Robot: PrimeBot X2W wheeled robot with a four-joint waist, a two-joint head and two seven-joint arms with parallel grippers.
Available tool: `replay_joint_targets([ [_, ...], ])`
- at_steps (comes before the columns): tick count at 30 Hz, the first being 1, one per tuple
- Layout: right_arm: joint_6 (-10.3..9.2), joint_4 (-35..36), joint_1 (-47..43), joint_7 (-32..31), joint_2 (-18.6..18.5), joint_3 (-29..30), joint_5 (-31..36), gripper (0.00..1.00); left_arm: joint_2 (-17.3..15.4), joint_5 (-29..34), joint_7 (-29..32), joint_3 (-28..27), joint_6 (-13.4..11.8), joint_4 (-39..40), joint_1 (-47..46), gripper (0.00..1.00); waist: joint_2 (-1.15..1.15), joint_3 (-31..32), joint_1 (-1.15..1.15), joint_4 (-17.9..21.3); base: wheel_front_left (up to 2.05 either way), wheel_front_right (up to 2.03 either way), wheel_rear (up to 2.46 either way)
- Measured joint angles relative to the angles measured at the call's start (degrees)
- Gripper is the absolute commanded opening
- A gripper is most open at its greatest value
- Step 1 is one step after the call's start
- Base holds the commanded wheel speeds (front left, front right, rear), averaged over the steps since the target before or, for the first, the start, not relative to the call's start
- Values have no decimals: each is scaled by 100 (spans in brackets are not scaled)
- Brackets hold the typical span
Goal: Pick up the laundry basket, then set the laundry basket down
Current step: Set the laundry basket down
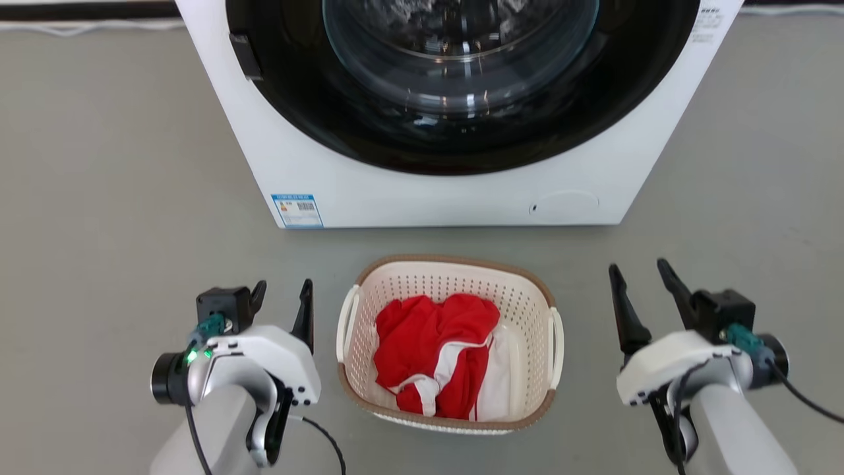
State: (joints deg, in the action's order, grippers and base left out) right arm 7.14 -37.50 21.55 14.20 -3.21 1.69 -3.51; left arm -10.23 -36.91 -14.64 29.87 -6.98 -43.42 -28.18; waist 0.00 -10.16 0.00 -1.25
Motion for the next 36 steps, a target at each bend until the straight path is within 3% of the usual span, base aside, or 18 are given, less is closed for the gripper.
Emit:
replay_joint_targets([
  [21,0,910,-1350,0,29,127,249,100,-83,1140,0,-1395,148,1329,1934,100,0,964,0,36,0,0,0],
  [36,0,1266,-1829,0,43,247,302,100,237,1592,0,-2225,431,1830,2502,100,0,1196,0,91,0,0,0],
])
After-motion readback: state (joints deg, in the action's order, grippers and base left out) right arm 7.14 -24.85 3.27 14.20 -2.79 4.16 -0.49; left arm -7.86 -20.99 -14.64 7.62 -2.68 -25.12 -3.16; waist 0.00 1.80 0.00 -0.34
